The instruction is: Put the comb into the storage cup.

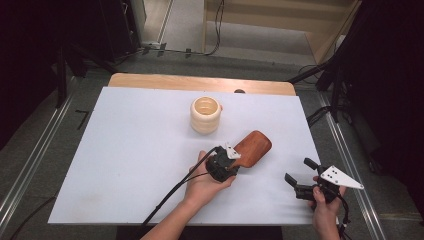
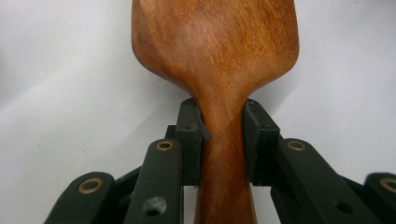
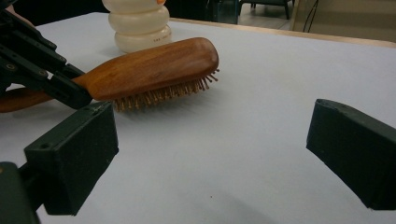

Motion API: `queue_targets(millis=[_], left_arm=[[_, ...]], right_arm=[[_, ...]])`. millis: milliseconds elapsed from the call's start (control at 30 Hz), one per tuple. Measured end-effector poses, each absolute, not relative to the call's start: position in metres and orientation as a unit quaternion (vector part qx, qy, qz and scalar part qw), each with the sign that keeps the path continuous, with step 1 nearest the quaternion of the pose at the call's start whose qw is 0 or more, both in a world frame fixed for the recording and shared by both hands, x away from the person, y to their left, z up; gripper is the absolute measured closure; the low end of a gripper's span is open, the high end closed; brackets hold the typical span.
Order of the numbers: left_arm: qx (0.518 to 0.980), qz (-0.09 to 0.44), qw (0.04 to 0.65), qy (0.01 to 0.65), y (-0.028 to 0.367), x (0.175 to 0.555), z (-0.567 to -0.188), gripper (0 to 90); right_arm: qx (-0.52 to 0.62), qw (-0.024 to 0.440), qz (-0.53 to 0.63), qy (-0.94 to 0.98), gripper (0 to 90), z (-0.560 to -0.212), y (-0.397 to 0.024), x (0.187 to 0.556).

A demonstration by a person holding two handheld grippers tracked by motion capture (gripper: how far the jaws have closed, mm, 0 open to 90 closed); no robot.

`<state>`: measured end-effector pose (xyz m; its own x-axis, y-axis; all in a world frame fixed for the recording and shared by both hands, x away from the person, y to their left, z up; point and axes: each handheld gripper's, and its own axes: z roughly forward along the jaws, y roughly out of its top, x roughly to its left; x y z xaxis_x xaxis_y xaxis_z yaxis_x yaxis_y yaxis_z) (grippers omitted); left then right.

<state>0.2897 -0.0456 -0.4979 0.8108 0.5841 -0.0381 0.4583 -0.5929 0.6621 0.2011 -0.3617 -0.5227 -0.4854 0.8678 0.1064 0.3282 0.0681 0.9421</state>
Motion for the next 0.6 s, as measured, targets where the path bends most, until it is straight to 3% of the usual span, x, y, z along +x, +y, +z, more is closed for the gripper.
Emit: queue_targets(millis=[600], left_arm=[[0.860,0.121,0.400,0.293,-0.024,0.281,-0.488,71.8]], right_arm=[[0.437,0.259,0.522,0.685,0.4,-0.523,-0.361,0.201]])
